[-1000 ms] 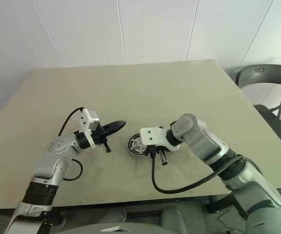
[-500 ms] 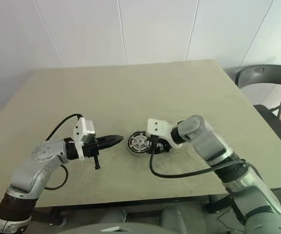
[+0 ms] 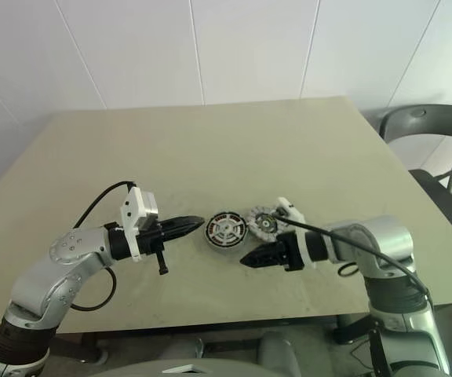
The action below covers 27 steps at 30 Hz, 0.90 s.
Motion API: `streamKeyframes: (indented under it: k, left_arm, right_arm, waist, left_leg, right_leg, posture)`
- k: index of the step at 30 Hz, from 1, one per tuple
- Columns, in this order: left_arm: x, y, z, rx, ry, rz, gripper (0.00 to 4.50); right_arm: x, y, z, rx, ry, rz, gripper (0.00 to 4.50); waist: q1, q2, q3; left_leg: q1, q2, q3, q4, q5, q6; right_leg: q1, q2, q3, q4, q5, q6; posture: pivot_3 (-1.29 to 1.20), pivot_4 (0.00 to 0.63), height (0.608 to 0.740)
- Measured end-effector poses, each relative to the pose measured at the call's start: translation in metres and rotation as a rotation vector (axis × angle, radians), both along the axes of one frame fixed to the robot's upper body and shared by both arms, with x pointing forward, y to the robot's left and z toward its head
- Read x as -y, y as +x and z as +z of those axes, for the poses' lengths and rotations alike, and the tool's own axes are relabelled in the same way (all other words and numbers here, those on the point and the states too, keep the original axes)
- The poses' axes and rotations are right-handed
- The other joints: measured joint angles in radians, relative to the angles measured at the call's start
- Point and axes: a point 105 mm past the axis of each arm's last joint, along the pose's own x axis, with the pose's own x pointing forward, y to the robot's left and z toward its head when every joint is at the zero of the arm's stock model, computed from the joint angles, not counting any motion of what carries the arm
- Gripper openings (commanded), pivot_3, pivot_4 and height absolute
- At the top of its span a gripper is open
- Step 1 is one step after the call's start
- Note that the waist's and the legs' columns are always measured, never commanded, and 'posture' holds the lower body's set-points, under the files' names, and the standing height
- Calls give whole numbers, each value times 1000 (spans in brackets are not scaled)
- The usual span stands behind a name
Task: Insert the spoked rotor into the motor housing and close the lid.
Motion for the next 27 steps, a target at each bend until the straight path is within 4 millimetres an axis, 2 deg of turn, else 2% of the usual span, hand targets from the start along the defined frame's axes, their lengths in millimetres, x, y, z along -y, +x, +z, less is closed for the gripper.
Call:
streamKeyframes:
  k: [5, 8, 13, 17, 22, 27]
  left_arm:
    - [-3, 4, -3, 1, -3, 9, 0]
    - [-3, 4, -3, 10, -5, 6, 0]
    - [-4, 5, -4, 18, -2, 8, 0]
    - [-5, 6, -6, 10, -1, 10, 0]
    - [-5, 6, -7, 6, 0, 10, 0]
    - [-4, 9, -7, 6, 2, 8, 0]
  right_arm:
    - [9, 12, -11, -61, -3, -150, 2875]
    - [8, 20, -22, -105, -2, -257, 2875]
    - [8, 29, -25, -142, 14, -369, 2875]
    - [9, 37, -25, -168, 37, -448, 2875]
    - [19, 56, -17, -166, 58, -576, 2875]
    - [16, 64, -9, -153, 95, -605, 2875]
  waist:
    - [-1, 1, 1]
    - [-1, 1, 1]
    - [-1, 1, 1]
    - [-2, 2, 1]
    - [-2, 3, 1]
    - [-6, 5, 2]
  left_leg:
    - [2, 3, 6, 0, 0, 1]
    - [2, 4, 7, 0, 0, 1]
    - [2, 4, 7, 0, 0, 1]
    - [3, 5, 8, 1, 0, 1]
    - [3, 8, 9, 1, 0, 1]
    - [3, 9, 9, 0, 0, 1]
  right_leg:
    - [0, 0, 1, 0, 0, 0]
    - [-1, 0, 2, 0, 1, -1]
    - [0, 0, 2, -1, 1, -2]
    - [0, 1, 2, -1, 0, -1]
    - [0, 4, 2, -1, 1, -1]
    - [-1, 6, 2, -1, 4, -5]
  posture:
    - [0, 0, 740]
    - [0, 0, 740]
    - [0, 0, 740]
    - [0, 0, 740]
    - [0, 0, 740]
    - [0, 0, 740]
